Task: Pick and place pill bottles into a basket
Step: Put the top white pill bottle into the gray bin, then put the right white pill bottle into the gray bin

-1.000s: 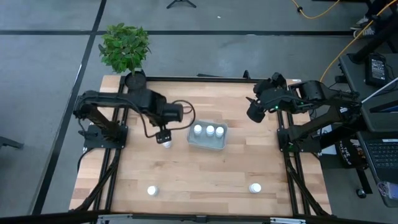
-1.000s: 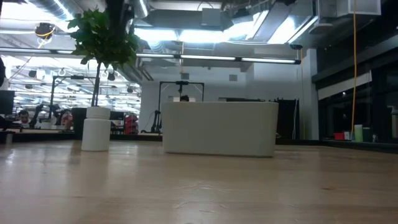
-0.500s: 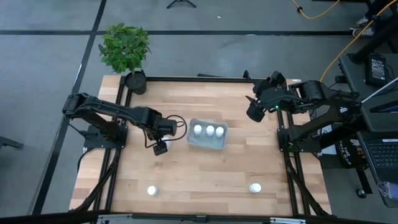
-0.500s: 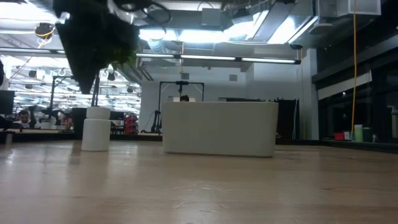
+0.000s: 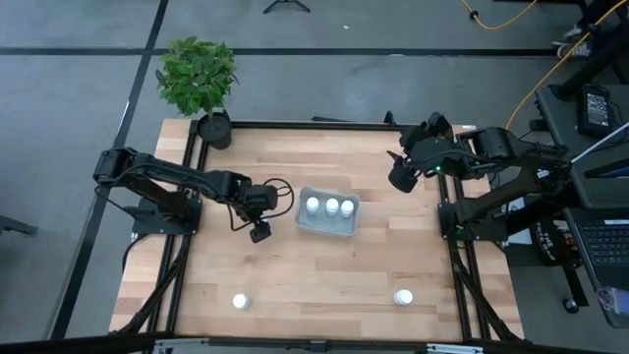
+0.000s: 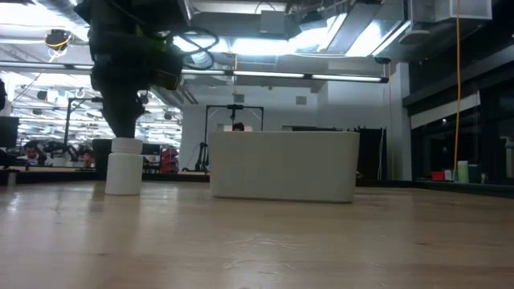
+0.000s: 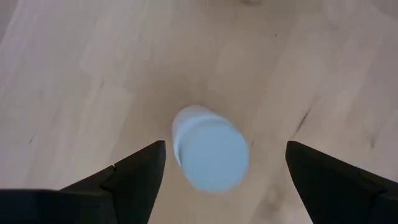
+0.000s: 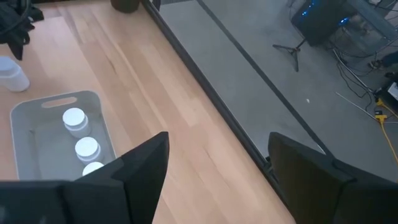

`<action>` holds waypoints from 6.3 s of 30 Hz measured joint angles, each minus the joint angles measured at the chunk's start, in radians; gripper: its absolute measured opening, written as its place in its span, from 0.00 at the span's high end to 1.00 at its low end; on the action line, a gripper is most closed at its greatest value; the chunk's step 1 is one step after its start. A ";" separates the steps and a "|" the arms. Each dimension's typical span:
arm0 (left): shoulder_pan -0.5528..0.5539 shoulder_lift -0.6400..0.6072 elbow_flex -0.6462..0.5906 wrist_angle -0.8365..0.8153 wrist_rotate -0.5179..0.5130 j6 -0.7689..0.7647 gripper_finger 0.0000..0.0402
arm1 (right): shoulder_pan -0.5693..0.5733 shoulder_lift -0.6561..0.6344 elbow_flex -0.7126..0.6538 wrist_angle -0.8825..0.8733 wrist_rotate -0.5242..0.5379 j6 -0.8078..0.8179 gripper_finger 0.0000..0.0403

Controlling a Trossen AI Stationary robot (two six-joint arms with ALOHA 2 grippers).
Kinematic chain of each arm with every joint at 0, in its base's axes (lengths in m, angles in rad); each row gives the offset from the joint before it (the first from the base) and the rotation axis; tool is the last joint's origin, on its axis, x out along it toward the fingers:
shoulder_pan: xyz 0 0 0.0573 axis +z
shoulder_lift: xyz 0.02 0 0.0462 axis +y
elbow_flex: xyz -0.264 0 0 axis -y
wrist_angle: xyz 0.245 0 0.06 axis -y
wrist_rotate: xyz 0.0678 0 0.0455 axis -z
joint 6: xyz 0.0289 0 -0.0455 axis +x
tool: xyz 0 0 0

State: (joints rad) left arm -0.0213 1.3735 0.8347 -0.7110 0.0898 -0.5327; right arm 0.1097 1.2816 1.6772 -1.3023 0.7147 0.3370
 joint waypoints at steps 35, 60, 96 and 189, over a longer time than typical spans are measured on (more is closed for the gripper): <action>0.019 0.021 -0.093 0.156 0.063 -0.049 0.57 | 0.000 0.000 0.000 0.003 0.001 -0.003 0.32; 0.076 0.210 0.710 -0.317 0.053 0.398 0.57 | 0.000 0.000 0.000 0.002 0.000 -0.019 0.32; 0.078 0.630 0.841 -0.297 0.114 0.667 0.57 | 0.000 0.000 0.000 -0.004 0.000 -0.024 0.32; 0.194 0.136 0.977 -0.496 -0.174 0.613 0.35 | 0.658 0.360 -0.323 0.122 -0.771 1.436 0.11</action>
State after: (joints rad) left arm 0.1726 1.5096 1.8120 -1.2068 -0.0845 0.0802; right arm 0.7674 1.6419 1.3537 -1.1807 -0.0565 1.7732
